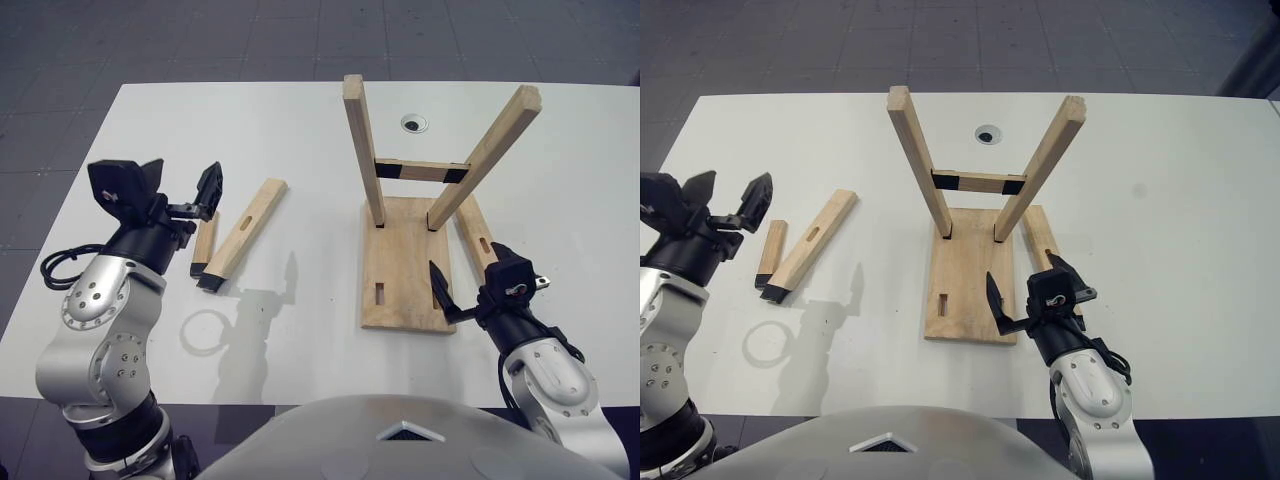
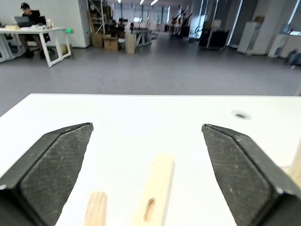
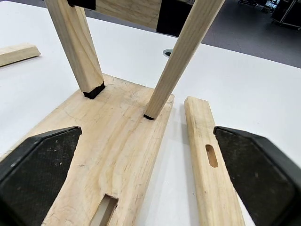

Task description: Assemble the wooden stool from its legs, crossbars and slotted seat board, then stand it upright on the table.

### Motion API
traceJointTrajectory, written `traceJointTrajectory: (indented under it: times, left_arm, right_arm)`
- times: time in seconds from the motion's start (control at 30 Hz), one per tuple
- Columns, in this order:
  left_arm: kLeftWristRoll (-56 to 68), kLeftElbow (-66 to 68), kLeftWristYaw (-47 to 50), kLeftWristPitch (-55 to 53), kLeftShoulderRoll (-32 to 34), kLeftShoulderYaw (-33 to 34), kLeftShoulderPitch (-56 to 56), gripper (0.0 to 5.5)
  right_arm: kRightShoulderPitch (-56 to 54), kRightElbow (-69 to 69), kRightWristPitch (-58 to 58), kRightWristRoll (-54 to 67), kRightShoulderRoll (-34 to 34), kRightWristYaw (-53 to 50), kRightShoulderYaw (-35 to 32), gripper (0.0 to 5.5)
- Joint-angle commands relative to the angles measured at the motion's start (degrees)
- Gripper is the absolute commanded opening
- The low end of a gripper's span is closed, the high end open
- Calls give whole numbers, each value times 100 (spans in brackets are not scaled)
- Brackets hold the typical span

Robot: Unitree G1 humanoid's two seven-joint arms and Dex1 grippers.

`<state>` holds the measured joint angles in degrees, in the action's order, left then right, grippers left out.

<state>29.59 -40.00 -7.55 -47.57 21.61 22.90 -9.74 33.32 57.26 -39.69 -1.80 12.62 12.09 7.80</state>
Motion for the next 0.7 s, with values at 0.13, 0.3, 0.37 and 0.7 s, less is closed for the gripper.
traceJointTrajectory:
  times: [0.13, 0.3, 0.37, 0.7]
  left_arm:
    - [-692, 829, -4, 27, 349, -409, 79, 431]
    - [-984, 1441, -152, -133, 604, -748, 498, 431]
    - [-1035, 1572, -210, -201, 650, -829, 597, 431]
    - [-1370, 1862, -243, -507, 824, -983, 839, 431]
  right_arm:
    - [86, 244, 9, 190, 77, 13, 41, 520]
    - [122, 261, 70, 235, 74, -72, 145, 520]
    - [124, 269, 89, 244, 71, -112, 192, 520]
    - [201, 272, 428, 328, 31, -312, 353, 520]
